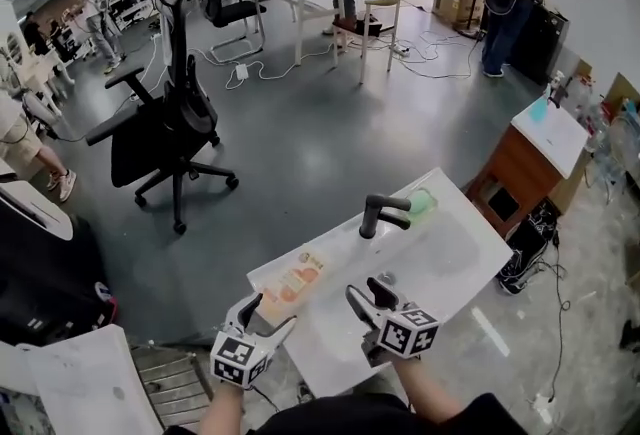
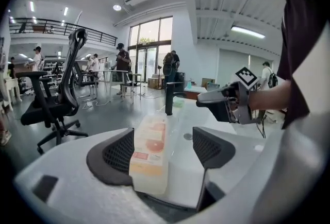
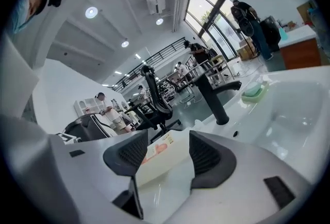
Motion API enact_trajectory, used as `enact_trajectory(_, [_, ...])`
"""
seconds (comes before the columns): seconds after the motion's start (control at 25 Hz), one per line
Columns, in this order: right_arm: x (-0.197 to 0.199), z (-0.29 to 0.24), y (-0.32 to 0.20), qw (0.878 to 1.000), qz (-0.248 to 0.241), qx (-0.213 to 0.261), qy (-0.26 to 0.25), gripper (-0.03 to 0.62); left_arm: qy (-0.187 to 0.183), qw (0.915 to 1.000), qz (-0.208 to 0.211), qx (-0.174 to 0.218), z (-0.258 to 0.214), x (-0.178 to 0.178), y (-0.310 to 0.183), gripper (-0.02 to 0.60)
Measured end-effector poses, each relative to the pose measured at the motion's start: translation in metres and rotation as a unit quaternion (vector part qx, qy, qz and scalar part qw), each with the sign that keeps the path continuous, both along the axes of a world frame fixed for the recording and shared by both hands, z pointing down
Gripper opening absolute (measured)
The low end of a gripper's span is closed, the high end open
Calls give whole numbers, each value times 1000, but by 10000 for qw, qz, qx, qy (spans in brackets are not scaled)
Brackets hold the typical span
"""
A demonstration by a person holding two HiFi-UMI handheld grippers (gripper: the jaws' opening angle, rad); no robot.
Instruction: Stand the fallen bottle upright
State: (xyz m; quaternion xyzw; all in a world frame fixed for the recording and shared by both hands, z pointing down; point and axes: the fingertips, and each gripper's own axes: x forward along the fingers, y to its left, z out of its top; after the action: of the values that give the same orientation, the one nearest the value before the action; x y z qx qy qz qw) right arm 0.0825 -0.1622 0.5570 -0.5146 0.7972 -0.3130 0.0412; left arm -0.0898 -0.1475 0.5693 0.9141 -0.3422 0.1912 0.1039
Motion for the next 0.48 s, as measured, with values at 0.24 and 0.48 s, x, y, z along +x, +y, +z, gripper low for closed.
enact_trajectory(0.24, [1,33,-49,9954,-139,-500,-807,229,-823,9961,-52,-317,29,10,-21,368])
enact_trajectory(0.48, [-2,57,-84,9900,-402,-807,-1086,224,-1509,9871,-110,-526,46,10,-31,379])
